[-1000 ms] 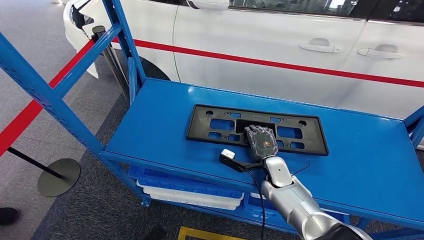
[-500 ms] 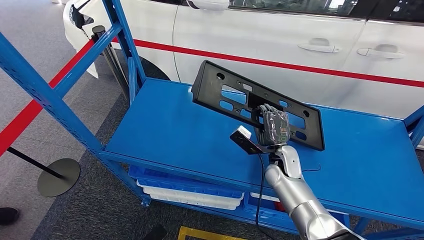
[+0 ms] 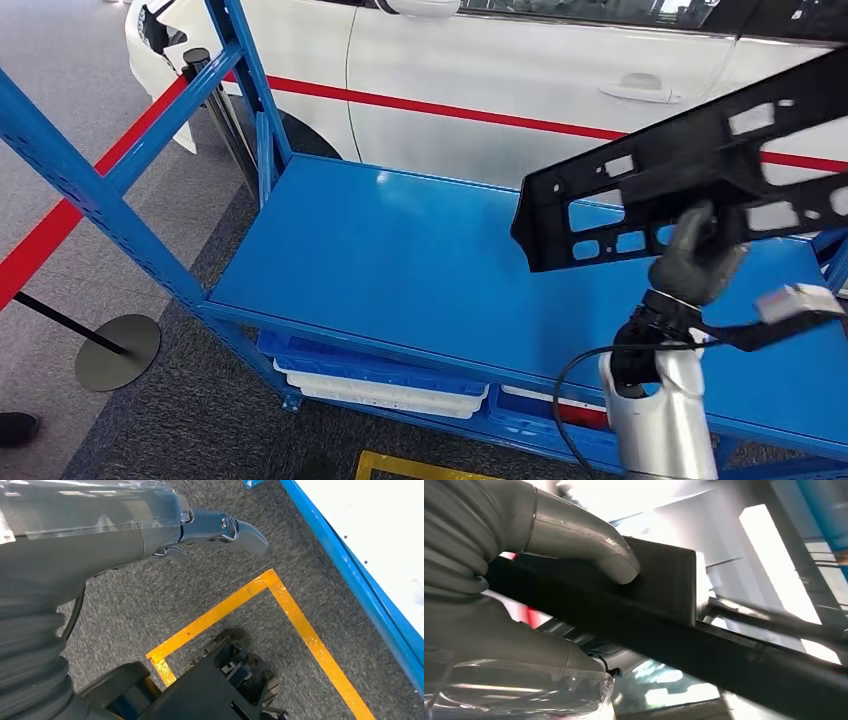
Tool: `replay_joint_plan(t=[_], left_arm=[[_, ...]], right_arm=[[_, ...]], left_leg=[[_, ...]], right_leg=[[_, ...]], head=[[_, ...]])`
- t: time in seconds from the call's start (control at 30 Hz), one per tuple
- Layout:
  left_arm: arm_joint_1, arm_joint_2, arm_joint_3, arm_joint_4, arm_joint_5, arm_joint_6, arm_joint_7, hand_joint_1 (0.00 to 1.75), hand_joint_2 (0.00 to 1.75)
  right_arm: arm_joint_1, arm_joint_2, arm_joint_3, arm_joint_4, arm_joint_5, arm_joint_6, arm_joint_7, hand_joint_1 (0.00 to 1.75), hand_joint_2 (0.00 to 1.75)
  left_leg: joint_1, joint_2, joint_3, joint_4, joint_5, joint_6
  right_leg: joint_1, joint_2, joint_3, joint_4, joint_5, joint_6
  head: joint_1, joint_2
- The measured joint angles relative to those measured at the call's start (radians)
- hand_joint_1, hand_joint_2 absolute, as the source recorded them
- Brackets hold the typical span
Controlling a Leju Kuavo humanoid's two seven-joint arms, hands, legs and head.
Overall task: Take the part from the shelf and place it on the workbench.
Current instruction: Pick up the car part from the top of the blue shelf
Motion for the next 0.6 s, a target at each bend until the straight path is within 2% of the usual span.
replay_joint_plan(t=[0.07, 0.17, 0.27, 0.6], left_arm=[[0.0, 0.0, 0.0, 0.0, -0.003, 0.0, 0.0, 0.0, 1.75], [-0.002, 0.0, 0.0, 0.0, -0.008, -0.002, -0.001, 0.0, 1.75], [-0.008, -0.001, 0.0, 0.0, -0.015, -0.011, 0.003, 0.0, 1.75], [-0.02, -0.009, 0.006, -0.002, 0.002, 0.066, 0.008, 0.0, 1.75]], right_arm=[[0.027, 0.019, -0.064, -0.077, -0.085, 0.083, -0.003, 1.75, 0.0], [0.044, 0.045, -0.148, -0.145, -0.184, 0.168, -0.003, 1.75, 0.0], [0.034, 0.06, -0.199, -0.178, -0.26, 0.207, 0.014, 1.75, 0.0], [-0.01, 0.072, -0.248, -0.226, -0.325, 0.22, 0.064, 1.75, 0.0]], left_leg=[[0.0, 0.0, -0.001, 0.0, 0.0, 0.0], [0.0, 0.001, -0.001, 0.0, 0.0, 0.0], [0.0, 0.001, -0.001, 0.0, 0.0, 0.001], [0.0, 0.001, -0.001, 0.0, 0.001, 0.002]], right_leg=[[0.0, 0.0, -0.001, 0.0, 0.0, 0.0], [0.0, 0.001, -0.001, 0.0, 0.0, 0.0], [0.0, 0.001, -0.001, 0.0, 0.0, 0.0], [0.0, 0.002, -0.001, 0.0, 0.001, 0.001]], head=[[0.0, 0.0], [0.0, 0.0], [0.0, 0.0], [0.0, 0.0]])
